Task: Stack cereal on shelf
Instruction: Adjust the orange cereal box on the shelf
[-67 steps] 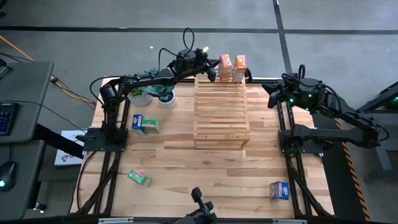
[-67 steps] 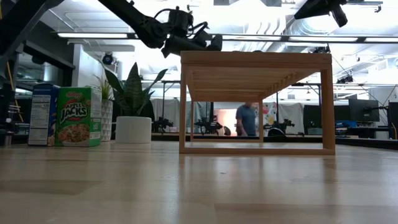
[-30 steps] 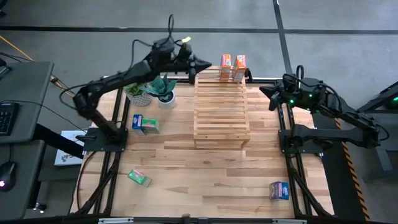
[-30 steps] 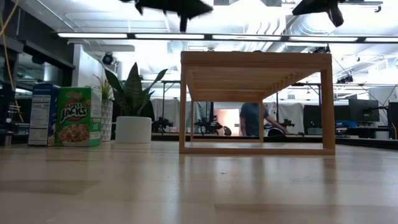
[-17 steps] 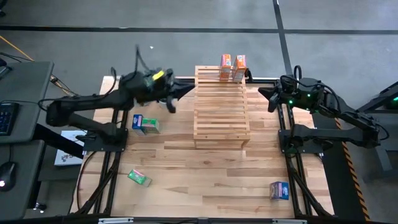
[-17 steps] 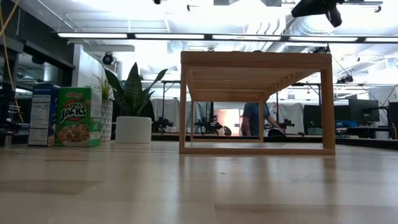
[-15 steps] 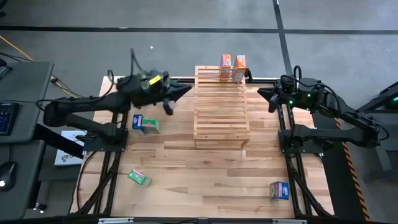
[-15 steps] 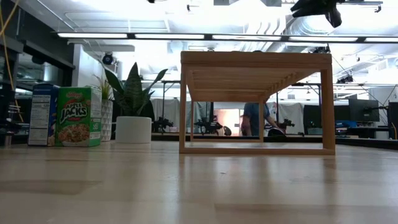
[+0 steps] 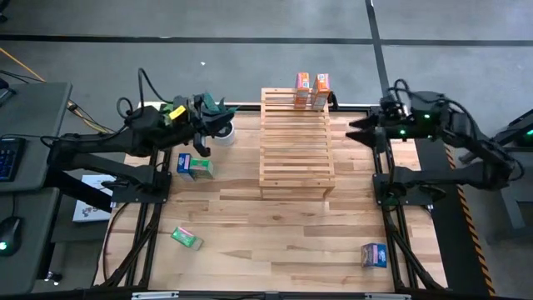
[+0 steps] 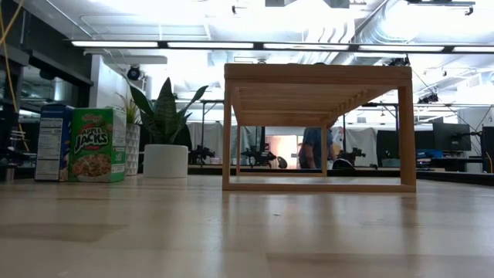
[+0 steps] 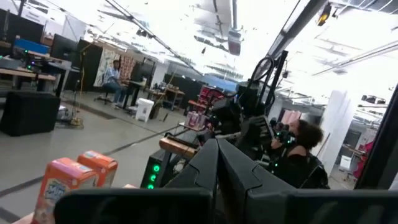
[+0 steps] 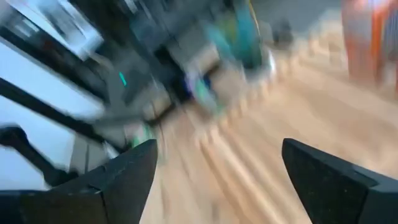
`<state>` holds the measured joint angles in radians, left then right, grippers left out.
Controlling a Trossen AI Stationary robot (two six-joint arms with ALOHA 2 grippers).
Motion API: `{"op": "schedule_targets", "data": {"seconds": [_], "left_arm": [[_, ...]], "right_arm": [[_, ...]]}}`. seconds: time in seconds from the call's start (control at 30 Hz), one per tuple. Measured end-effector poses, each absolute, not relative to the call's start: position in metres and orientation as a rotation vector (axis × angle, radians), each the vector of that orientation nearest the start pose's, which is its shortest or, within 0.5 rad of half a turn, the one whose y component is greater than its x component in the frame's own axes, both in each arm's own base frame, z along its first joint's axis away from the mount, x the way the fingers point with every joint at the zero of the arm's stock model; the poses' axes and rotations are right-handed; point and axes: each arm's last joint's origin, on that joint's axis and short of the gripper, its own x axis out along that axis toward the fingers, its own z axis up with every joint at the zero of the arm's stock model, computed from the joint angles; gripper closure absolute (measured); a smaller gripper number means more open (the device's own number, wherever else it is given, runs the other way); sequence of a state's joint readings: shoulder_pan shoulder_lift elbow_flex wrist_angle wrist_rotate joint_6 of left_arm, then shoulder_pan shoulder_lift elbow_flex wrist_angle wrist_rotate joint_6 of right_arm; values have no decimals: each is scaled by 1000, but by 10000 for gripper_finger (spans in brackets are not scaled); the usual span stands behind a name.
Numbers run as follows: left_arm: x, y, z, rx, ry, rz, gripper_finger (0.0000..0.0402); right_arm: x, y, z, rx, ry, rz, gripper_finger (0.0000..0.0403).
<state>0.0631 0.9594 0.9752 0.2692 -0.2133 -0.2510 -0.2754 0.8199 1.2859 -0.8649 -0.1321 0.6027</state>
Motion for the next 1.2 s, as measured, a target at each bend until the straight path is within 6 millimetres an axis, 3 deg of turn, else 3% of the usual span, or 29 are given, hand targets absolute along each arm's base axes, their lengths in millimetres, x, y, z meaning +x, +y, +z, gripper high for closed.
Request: {"op": "schedule_targets", "data": {"seconds": [0.17,0.33,0.5,0.8,0.97,1.2], "left_arm": [[195,19,409,-265,-266,246,401],[188,18,405,-261,-208,253,401],[184,18,404,-252,-179,258,402],[182,17,405,-230,-174,240,402],[182,17,405,-239,-175,240,401],[182,17,405,-248,-176,239,402]], "right_arm": [[135,-14,408,944,800,-374,64],[137,21,381,1120,1233,-586,64],[140,67,366,1282,1313,-649,64],[125,142,335,1328,1441,-932,64],[127,173,313,1218,1535,-985,64],[131,197,291,1129,1580,-1070,64]]}}
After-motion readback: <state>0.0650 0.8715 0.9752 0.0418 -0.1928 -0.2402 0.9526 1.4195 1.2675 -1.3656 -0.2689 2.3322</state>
